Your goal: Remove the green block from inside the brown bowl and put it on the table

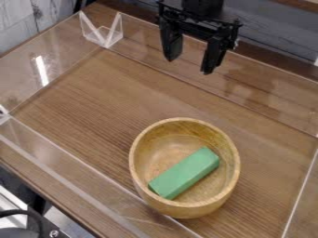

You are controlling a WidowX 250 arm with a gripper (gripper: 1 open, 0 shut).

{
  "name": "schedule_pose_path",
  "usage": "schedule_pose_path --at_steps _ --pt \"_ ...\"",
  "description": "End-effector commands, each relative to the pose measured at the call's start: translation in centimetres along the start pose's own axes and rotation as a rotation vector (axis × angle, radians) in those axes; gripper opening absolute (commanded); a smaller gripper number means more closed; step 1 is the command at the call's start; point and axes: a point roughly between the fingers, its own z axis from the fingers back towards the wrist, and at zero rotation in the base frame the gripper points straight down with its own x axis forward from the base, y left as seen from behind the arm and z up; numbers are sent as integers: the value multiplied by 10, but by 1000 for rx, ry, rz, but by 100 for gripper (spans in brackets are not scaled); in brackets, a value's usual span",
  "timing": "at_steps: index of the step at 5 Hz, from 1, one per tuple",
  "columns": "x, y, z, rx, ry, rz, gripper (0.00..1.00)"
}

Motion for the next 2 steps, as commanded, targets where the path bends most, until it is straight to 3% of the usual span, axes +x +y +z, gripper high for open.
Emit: schedule_pose_path --at_steps 1,2 --pt "-10 -6 -6 0 7 -8 100" --pt "-40 -22 -6 9 -40 -61 100"
